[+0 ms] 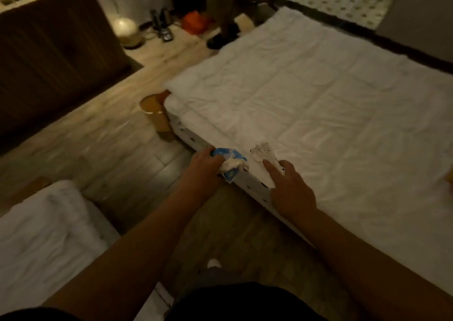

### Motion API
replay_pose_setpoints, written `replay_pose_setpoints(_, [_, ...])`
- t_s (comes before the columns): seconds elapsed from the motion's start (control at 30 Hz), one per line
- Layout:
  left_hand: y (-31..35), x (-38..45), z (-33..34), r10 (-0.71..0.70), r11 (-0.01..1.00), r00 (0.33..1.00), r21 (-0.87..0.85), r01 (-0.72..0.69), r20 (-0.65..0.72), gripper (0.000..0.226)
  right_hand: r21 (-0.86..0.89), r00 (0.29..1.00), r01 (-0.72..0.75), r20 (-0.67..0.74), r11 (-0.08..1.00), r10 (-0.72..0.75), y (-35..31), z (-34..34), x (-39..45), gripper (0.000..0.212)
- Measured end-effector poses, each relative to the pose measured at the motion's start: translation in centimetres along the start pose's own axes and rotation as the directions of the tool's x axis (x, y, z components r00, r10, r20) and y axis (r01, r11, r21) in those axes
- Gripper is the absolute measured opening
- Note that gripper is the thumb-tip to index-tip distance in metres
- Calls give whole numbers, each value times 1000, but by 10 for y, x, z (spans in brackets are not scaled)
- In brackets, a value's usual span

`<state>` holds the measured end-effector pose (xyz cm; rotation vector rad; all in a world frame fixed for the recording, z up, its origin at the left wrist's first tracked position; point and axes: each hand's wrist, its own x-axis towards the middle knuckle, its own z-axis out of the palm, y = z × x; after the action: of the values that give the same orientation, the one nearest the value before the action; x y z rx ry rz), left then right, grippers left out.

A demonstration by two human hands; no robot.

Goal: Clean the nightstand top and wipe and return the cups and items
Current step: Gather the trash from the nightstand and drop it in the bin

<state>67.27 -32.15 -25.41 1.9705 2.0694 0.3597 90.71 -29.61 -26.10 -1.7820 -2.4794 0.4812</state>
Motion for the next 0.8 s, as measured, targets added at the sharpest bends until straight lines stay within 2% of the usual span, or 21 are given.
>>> replay_pose_setpoints(0.13, [-82,1,-37,-130,991,990,25,132,-56,40,-1,994,110,17,994,-110,-79,18,57,75])
replay_pose_setpoints(0.3, [-151,5,-62,-268,963,960,21,270,-88,42,8,967,247,57,969,-247,-138,38,114,74])
replay_pose_setpoints(0.47, [-209,23,-74,-376,926,916,-13,378,-137,43,30,917,382,107,924,-383,-186,53,184,71])
replay_pose_setpoints(0.63, [-273,73,-95,-491,870,849,-63,489,-195,38,59,841,524,124,850,-527,-233,64,288,71])
replay_pose_setpoints(0.8, [-319,121,-122,-575,817,784,-110,567,-233,37,57,789,594,152,803,-595,-282,60,380,71])
